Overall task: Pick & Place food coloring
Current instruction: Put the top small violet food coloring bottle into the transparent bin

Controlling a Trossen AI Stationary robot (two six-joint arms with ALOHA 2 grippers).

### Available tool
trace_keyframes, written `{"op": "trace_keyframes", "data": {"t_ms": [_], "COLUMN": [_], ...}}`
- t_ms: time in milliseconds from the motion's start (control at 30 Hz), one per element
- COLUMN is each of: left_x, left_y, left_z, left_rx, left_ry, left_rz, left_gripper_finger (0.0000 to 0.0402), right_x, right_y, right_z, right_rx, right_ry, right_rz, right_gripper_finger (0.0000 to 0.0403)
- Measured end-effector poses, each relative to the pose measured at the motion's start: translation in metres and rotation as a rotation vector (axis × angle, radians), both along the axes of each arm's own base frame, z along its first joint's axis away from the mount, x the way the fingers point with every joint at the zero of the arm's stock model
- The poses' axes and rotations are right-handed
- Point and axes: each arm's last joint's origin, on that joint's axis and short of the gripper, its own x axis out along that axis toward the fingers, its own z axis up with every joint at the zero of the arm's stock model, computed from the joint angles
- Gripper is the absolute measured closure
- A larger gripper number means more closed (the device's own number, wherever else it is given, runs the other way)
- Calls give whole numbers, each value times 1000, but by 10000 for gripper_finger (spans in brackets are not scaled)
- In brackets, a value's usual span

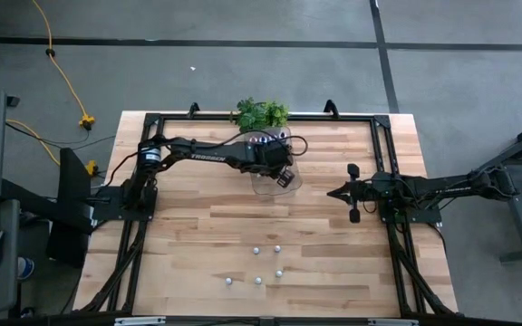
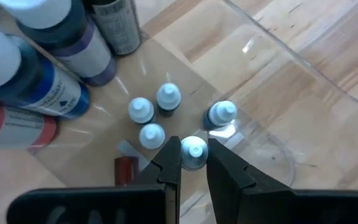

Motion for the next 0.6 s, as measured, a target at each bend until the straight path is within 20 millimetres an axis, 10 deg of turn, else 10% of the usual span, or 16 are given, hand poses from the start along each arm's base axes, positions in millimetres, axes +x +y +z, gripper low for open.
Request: {"op": "trace_keyframes", "data": {"t_ms": [600], "left_x": [10], "left_y": [1], "left_z": [-20], "left_rx": [-7], "left_ry": [0], "left_rz": [-20], "left_gripper_finger": [356], "right_x": [0], "right_y": [0], "right_z": [0], "right_rx": [0], "right_ry": [0], "right_rz": [0], "right_gripper_finger": [402]}}
